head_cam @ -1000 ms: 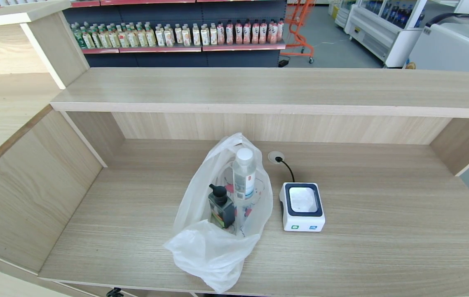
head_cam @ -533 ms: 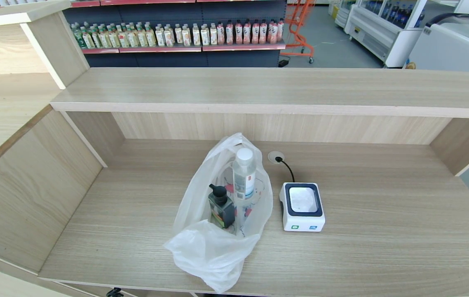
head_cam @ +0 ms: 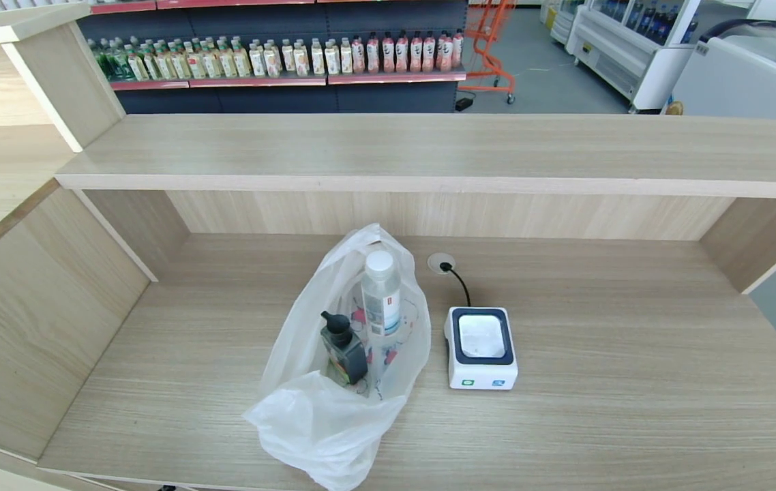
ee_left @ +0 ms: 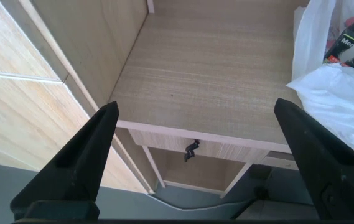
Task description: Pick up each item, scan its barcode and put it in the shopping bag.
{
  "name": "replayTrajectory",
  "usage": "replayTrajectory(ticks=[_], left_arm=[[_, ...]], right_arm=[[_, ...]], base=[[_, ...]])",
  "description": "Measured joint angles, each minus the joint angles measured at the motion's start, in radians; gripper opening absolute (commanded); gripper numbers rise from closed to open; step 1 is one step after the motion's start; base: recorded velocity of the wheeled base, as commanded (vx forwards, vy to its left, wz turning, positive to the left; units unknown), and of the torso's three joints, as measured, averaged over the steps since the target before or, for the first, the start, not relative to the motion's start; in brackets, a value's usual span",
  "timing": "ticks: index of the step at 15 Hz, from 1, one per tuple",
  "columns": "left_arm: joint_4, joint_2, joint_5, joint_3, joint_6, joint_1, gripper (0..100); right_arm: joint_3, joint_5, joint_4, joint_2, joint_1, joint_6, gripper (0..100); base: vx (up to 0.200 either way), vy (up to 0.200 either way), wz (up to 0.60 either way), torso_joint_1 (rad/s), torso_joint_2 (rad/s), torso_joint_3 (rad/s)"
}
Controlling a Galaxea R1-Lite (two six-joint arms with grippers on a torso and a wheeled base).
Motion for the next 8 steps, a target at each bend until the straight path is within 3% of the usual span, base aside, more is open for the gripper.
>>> replayTrajectory(ticks=[5, 7, 8], left_arm=[[0.0, -0.001, 0.0, 0.0, 0.0, -0.002, 100], [0.0, -0.001, 0.0, 0.0, -0.001, -0.001, 100], [0.0, -0.001, 0.0, 0.0, -0.001, -0.003, 100]], right_arm=[[0.0, 0.001, -0.001, 0.0, -0.003, 0.0, 0], [0.0, 0.0, 0.0, 0.001, 0.0, 0.0, 0], [0.0, 0.0, -0.001, 0.001, -0.001, 0.0, 0]], base=[[0.0, 0.0, 0.0, 0.0, 0.0, 0.0], [0.2, 0.0, 0.0, 0.007, 0.0, 0.002], [0.0, 0.0, 0.0, 0.0, 0.0, 0.0]])
